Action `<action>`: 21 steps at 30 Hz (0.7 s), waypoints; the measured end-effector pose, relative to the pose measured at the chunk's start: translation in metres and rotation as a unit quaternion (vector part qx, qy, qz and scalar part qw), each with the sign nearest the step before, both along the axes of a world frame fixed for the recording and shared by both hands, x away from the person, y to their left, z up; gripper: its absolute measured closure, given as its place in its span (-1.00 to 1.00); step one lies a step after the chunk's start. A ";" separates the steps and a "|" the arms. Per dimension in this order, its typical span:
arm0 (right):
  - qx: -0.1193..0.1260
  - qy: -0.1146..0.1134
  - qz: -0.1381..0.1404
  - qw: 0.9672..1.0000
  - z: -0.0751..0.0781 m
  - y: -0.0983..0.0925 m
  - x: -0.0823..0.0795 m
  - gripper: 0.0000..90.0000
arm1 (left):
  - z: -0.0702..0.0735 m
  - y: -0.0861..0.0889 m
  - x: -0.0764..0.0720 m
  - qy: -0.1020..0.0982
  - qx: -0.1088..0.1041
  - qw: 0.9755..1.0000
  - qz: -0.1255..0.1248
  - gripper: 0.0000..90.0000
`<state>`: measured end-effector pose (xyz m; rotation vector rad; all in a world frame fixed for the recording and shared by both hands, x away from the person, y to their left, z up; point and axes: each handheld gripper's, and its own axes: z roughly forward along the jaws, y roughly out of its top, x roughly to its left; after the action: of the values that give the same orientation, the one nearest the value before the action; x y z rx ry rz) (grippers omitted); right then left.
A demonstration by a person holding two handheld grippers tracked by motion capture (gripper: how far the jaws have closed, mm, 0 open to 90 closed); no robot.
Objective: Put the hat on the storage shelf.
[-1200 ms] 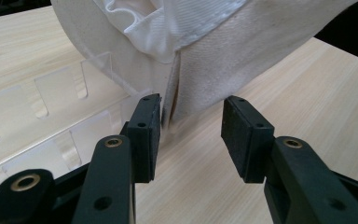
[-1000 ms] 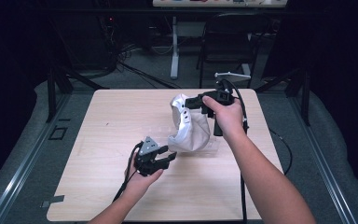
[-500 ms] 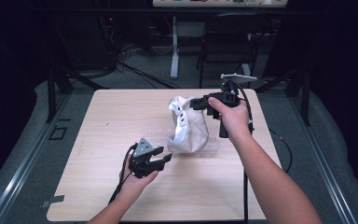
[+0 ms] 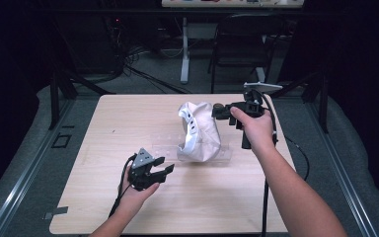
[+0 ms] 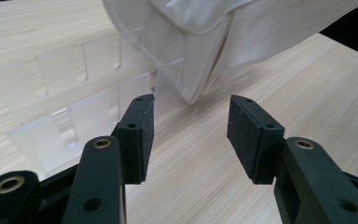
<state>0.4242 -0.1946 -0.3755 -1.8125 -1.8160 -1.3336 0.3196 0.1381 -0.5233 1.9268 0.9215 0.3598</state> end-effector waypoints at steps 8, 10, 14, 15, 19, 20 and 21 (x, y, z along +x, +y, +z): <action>-0.020 0.006 -0.029 0.999 -0.015 -0.017 0.001 0.53 | -0.004 0.016 -0.001 0.004 0.003 1.000 0.014 0.14; -0.026 0.004 -0.037 0.999 -0.019 -0.021 0.002 0.52 | -0.005 0.019 -0.002 0.005 0.005 1.000 0.017 0.14; -0.041 0.003 -0.062 0.997 -0.027 -0.030 0.004 0.50 | -0.007 0.026 -0.003 0.006 0.004 1.000 0.022 0.14; -0.044 0.003 -0.067 0.997 -0.029 -0.032 0.004 0.50 | -0.007 0.028 -0.003 0.005 0.006 1.000 0.022 0.14; -0.060 0.003 -0.079 0.995 -0.038 -0.040 0.003 0.49 | -0.008 0.035 -0.003 0.005 0.007 1.000 0.028 0.13; -0.063 0.005 -0.080 0.995 -0.040 -0.042 0.002 0.49 | -0.008 0.037 -0.004 0.006 0.005 0.999 0.031 0.13; -0.064 0.004 -0.082 0.995 -0.043 -0.043 0.002 0.49 | -0.008 0.039 -0.003 0.005 0.005 0.999 0.033 0.13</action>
<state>0.4261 -0.2379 -0.4182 -2.0707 -1.8198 -1.2893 0.3161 0.1768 -0.5310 1.9131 0.9925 0.3943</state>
